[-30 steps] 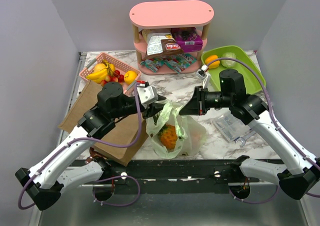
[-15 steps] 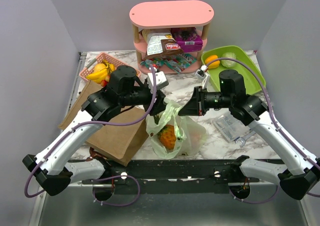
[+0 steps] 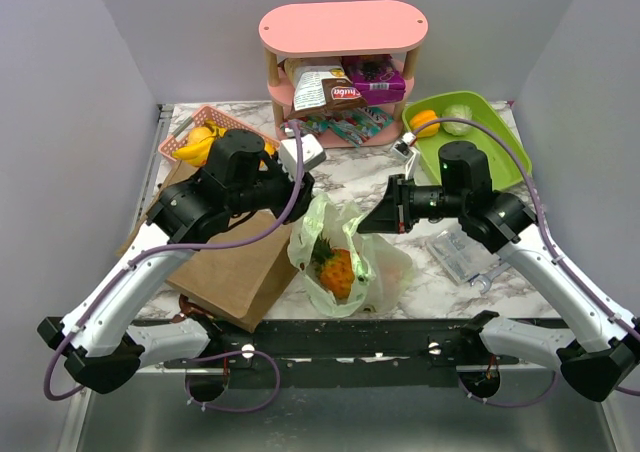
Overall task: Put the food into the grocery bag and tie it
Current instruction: Tie the grocery bag at the center of the board.
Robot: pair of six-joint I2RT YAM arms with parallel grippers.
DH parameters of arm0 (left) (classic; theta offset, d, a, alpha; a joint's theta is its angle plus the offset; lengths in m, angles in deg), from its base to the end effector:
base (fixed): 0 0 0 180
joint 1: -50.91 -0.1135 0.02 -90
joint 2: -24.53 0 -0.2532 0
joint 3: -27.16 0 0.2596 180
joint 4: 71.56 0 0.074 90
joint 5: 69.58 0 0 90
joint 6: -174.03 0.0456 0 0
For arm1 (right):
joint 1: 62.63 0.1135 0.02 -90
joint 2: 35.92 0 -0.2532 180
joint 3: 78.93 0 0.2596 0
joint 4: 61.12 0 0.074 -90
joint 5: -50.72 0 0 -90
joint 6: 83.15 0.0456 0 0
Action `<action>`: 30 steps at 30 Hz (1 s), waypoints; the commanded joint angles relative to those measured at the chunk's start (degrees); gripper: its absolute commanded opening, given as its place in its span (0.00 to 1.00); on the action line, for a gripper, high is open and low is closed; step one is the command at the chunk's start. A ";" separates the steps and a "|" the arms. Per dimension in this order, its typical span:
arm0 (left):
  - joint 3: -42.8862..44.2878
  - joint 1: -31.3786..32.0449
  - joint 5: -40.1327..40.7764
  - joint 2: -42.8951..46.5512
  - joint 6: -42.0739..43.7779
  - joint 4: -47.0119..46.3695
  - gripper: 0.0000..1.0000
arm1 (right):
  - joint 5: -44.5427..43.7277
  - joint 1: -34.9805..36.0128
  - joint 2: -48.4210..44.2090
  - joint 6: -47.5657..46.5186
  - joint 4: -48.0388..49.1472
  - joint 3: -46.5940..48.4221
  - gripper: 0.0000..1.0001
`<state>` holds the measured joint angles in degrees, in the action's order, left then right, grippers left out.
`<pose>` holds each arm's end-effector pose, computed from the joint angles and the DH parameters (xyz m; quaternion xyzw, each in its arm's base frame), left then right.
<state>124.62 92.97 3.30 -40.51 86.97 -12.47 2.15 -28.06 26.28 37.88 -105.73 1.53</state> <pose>0.1672 -0.1690 0.4295 0.3943 0.7477 -0.2932 0.4467 0.1849 0.1641 0.3708 -0.2110 0.7886 0.5198 0.2518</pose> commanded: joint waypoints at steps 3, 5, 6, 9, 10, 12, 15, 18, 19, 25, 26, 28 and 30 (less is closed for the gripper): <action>6.66 -0.30 3.34 -0.09 -0.41 7.69 0.36 | -0.47 0.50 -1.26 0.28 1.56 -1.25 0.02; 8.08 -0.29 4.04 -0.18 -0.56 9.54 0.36 | -0.56 0.46 -1.42 0.36 1.84 -1.67 0.02; 8.69 -0.26 4.03 -0.18 -0.67 10.46 0.35 | -0.65 0.48 -1.47 0.35 1.87 -1.82 0.02; 10.03 -0.32 3.73 -0.19 -0.93 13.07 0.32 | -0.82 0.47 -1.55 0.51 2.04 -2.05 0.02; 9.92 -0.31 3.27 -0.10 -0.86 13.48 0.32 | -0.76 0.49 -1.66 0.55 2.12 -2.05 0.02; 9.23 -0.31 0.54 0.07 -0.16 13.75 0.30 | -0.74 0.50 -1.72 0.56 2.10 -2.09 0.02; 8.73 -0.32 -6.68 -0.45 0.46 14.65 0.28 | -0.99 0.48 -1.83 0.37 1.67 -1.98 0.02; 8.48 -0.31 -10.85 -1.50 0.58 15.43 0.27 | -1.64 0.49 -2.08 0.37 1.37 -1.95 0.02; 8.30 -0.31 -11.38 -1.83 0.37 15.44 0.27 | -2.13 0.48 -2.19 0.49 1.24 -1.96 0.02; 9.24 -0.31 -3.46 -1.50 -4.40 13.75 0.35 | -19.33 0.50 -0.28 0.70 -13.03 5.61 0.35; 10.10 -0.38 -1.46 -1.45 -5.43 13.91 0.37 | -22.12 0.50 0.37 0.80 -16.62 8.31 0.43; 11.53 -0.35 0.93 -0.89 -7.20 14.29 0.41 | -24.63 0.51 0.48 1.12 -22.27 11.79 0.56; 12.34 -0.38 2.17 0.26 -8.94 14.38 0.43 | -24.78 0.45 -0.93 1.87 -25.30 13.41 0.65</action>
<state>133.80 92.86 -0.11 -42.54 83.10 1.46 -14.33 -28.06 27.08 38.86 -119.28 9.64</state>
